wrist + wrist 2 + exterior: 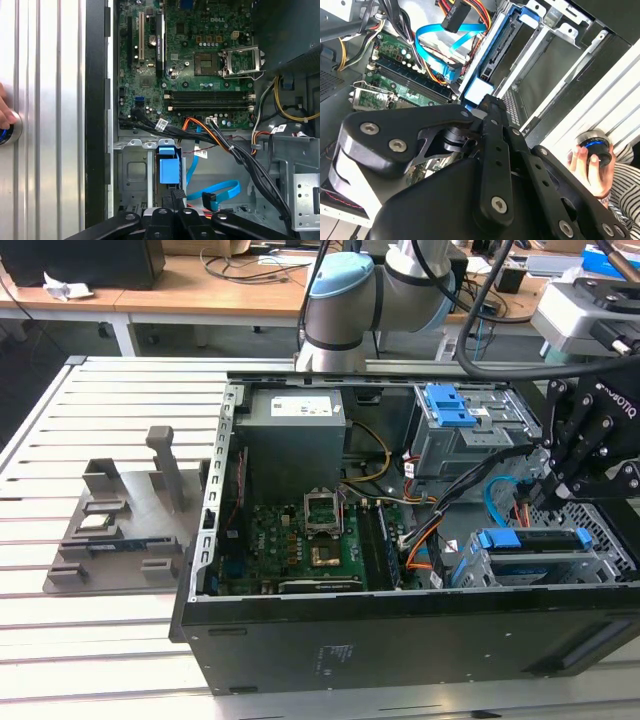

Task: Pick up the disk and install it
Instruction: 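Insert the disk into the insertion slot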

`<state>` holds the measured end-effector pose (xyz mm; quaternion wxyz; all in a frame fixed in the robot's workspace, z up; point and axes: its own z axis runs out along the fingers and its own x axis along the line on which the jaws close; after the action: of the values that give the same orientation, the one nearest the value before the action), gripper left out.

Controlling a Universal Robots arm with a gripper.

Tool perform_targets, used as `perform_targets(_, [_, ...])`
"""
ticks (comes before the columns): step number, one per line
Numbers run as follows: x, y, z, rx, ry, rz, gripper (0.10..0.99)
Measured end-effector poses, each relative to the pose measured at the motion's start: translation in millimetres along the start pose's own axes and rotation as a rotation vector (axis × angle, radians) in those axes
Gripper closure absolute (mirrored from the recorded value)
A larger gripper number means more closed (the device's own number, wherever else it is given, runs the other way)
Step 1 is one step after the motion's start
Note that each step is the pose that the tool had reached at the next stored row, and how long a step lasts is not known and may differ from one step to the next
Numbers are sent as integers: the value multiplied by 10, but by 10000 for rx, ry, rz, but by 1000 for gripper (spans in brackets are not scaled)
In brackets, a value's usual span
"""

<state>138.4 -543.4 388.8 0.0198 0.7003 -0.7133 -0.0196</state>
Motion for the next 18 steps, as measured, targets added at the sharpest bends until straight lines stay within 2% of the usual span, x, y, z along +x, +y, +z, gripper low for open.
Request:
perform_targets(8, [0, -8, 3, 0, -3, 0, 980])
perform_targets(13, [-21, -162, -2, -3, -1, -1, 980])
perform_targets(16, [-36, -218, 8, -3, -1, 0, 980])
perform_targets(18, [-37, -228, 7, -3, 3, 1, 980])
